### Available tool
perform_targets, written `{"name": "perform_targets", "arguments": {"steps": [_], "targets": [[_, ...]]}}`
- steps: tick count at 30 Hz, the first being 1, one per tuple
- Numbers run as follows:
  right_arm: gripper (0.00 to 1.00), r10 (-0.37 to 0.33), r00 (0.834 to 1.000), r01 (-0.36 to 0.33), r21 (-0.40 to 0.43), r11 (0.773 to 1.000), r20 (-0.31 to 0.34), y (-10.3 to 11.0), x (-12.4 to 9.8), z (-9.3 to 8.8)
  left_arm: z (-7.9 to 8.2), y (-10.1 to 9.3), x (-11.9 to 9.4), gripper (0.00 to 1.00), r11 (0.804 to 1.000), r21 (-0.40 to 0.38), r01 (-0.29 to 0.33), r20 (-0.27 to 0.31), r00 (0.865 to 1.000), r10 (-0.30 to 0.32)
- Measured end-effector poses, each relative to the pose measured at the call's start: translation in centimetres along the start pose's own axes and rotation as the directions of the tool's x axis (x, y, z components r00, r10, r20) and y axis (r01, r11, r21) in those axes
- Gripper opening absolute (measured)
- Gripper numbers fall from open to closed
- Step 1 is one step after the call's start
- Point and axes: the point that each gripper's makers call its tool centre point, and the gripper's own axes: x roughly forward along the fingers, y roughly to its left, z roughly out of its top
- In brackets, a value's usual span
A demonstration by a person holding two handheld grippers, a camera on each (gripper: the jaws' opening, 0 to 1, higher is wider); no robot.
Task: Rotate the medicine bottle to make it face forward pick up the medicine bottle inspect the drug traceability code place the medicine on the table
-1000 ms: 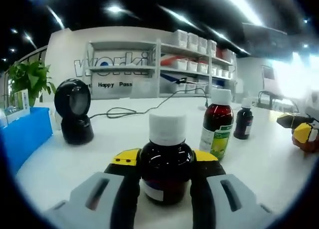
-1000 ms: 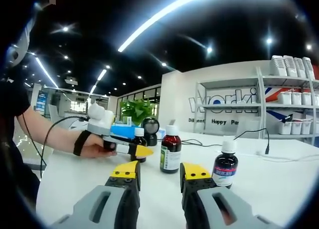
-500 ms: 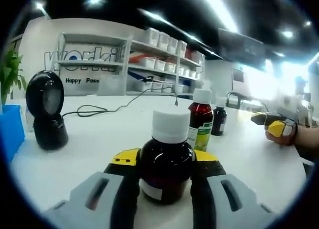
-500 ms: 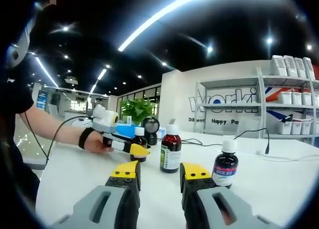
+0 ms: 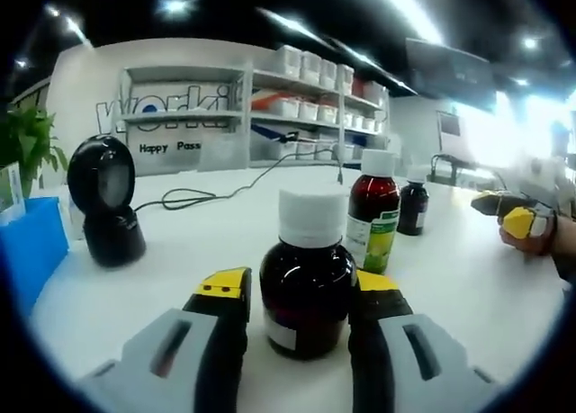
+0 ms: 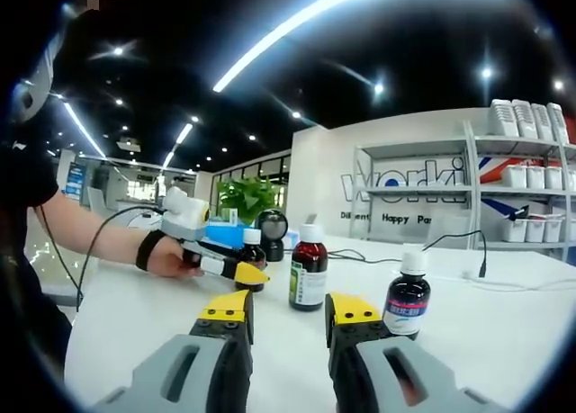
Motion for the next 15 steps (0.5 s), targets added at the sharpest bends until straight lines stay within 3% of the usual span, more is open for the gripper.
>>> {"name": "perform_targets", "arguments": {"steps": [6, 10, 12, 15], "targets": [[0.27, 0.002, 1.000, -0.002, -0.002, 1.000, 0.000, -0.1, 0.0, -0.1, 0.1, 1.0, -0.5, 0.40, 0.994, 0.064, -0.091, 0.008, 0.996, 0.090], [0.27, 0.001, 1.000, -0.001, -0.001, 1.000, 0.002, -0.2, 0.0, -0.1, 0.4, 0.9, -1.3, 0.41, 0.990, -0.030, -0.139, 0.012, 0.990, 0.139], [0.27, 0.001, 1.000, -0.001, -0.002, 1.000, 0.003, -0.2, 0.0, -0.1, -0.1, 0.7, -1.6, 0.41, 0.981, -0.120, -0.152, -0.011, 0.988, 0.152], [0.27, 0.001, 1.000, -0.001, -0.003, 1.000, 0.003, -0.1, 0.0, 0.0, -0.4, 0.7, -2.1, 0.41, 0.970, -0.148, -0.194, -0.023, 0.981, 0.193]]}}
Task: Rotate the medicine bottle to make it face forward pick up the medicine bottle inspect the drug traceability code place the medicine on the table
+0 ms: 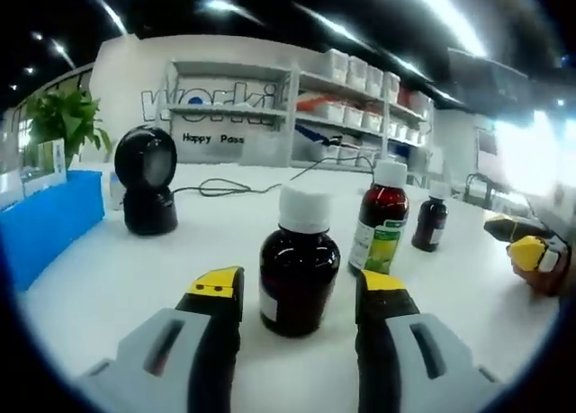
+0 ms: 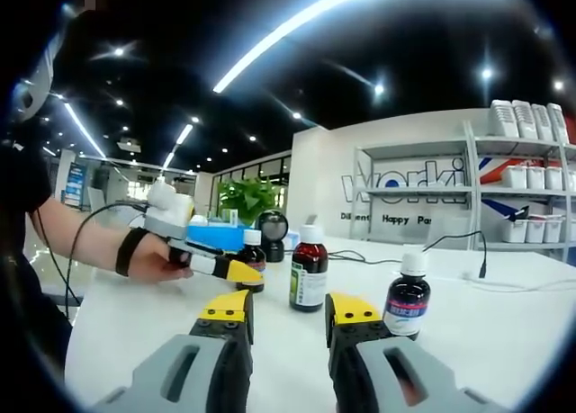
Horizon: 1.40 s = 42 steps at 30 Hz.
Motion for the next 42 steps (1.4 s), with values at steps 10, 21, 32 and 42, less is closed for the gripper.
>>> {"name": "perform_targets", "arguments": {"steps": [10, 21, 32, 42], "targets": [[0.27, 0.001, 1.000, -0.001, 0.001, 1.000, 0.002, -0.1, 0.0, 0.0, 0.8, -0.2, -0.2, 0.44, 0.986, 0.004, -0.166, 0.041, 0.985, 0.166], [0.27, 0.002, 1.000, -0.003, 0.003, 1.000, 0.006, 0.3, 0.0, 0.2, 0.7, -0.6, -0.1, 0.32, 0.966, 0.026, -0.259, 0.054, 0.965, 0.257], [0.27, 0.003, 1.000, -0.003, 0.000, 1.000, 0.006, 0.7, -0.1, 0.4, 0.7, -0.7, -0.8, 0.24, 0.970, 0.094, -0.224, 0.072, 0.973, 0.218], [0.27, 0.003, 1.000, -0.003, -0.001, 1.000, 0.003, 0.7, -0.1, 0.4, 0.9, -0.4, 1.0, 0.24, 0.993, 0.120, -0.020, 0.044, 0.999, 0.014]]}}
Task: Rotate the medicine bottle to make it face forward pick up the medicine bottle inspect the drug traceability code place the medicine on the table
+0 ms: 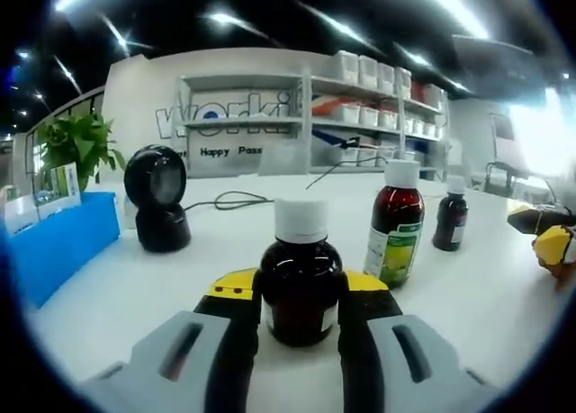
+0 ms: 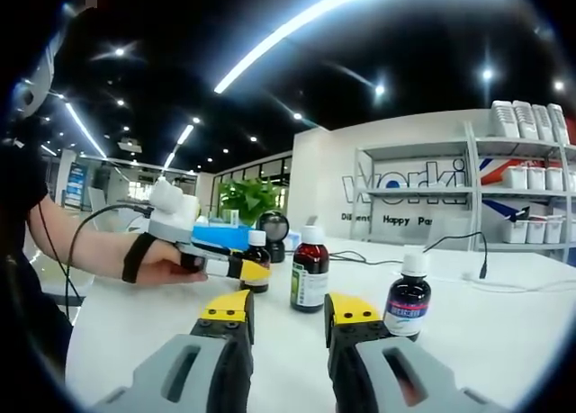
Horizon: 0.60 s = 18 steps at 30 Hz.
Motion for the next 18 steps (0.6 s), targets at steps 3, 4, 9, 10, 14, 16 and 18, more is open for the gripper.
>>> {"name": "perform_targets", "arguments": {"steps": [3, 4, 9, 10, 14, 16, 18], "targets": [[0.27, 0.001, 1.000, -0.001, -0.001, 1.000, -0.002, 0.0, 0.0, 0.0, 0.0, 0.1, 0.4, 0.24, 0.998, -0.005, 0.060, -0.015, 0.998, -0.060], [0.27, 0.001, 1.000, -0.001, 0.000, 1.000, -0.001, 0.0, 0.0, 0.0, -0.1, 0.1, 0.5, 0.24, 0.997, 0.002, 0.081, -0.018, 0.997, -0.081], [0.26, 0.000, 1.000, 0.000, 0.001, 1.000, -0.003, -0.1, 0.0, -0.1, 0.0, -0.3, 0.7, 0.24, 0.983, 0.006, 0.183, -0.016, 0.983, -0.183], [0.26, 0.001, 1.000, -0.001, 0.000, 1.000, -0.004, -0.1, 0.0, -0.1, -0.1, -0.5, 0.7, 0.24, 0.976, -0.008, 0.217, -0.018, 0.976, -0.218], [0.26, 0.003, 1.000, -0.003, -0.002, 1.000, -0.007, 0.0, 0.1, -0.2, -0.3, -0.6, 0.7, 0.24, 0.957, -0.028, 0.290, -0.026, 0.956, -0.291], [0.26, 0.003, 1.000, -0.003, -0.002, 1.000, -0.008, 0.0, 0.1, -0.2, -0.3, -1.0, 0.6, 0.24, 0.951, -0.013, 0.310, -0.025, 0.950, -0.310], [0.26, 0.003, 1.000, -0.003, -0.003, 1.000, -0.010, 0.0, 0.1, -0.2, -0.3, -0.8, 0.7, 0.24, 0.941, -0.008, 0.338, -0.019, 0.941, -0.338]]}}
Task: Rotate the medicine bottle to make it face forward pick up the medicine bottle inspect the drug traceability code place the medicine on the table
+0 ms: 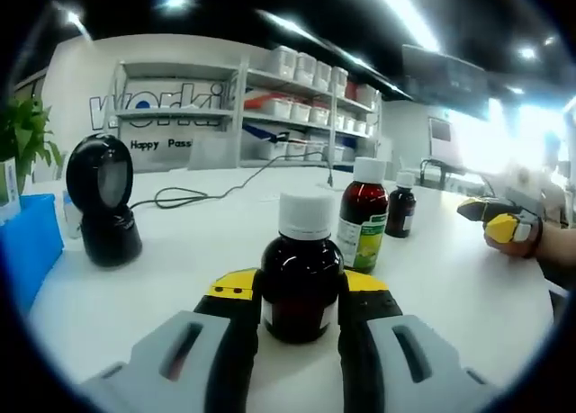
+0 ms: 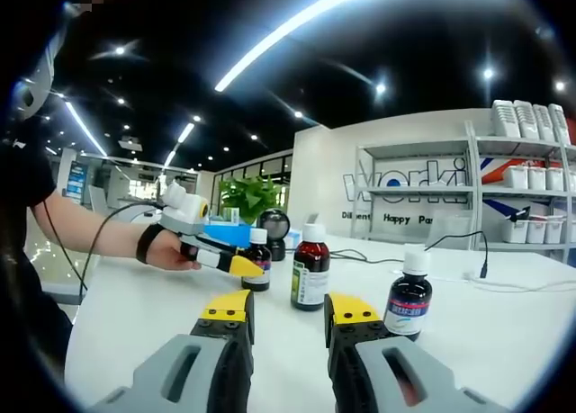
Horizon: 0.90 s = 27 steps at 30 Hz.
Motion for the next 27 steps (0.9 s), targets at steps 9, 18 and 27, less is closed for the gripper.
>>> {"name": "perform_targets", "arguments": {"steps": [9, 18, 27], "targets": [[0.26, 0.004, 1.000, -0.004, -0.006, 1.000, -0.005, 0.0, 0.1, -0.1, 0.0, 0.3, 0.2, 0.24, 0.998, 0.036, 0.048, -0.013, 0.999, -0.048], [0.26, 0.004, 1.000, -0.004, -0.002, 1.000, -0.003, -0.2, 0.1, -0.2, 0.2, 1.1, -0.9, 0.31, 0.992, -0.068, -0.105, 0.028, 0.994, 0.107], [0.27, 0.003, 1.000, -0.003, -0.004, 1.000, -0.004, -0.6, 0.1, -0.3, -0.1, 1.7, -2.2, 0.42, 0.953, -0.054, -0.299, 0.023, 0.953, 0.301]]}}
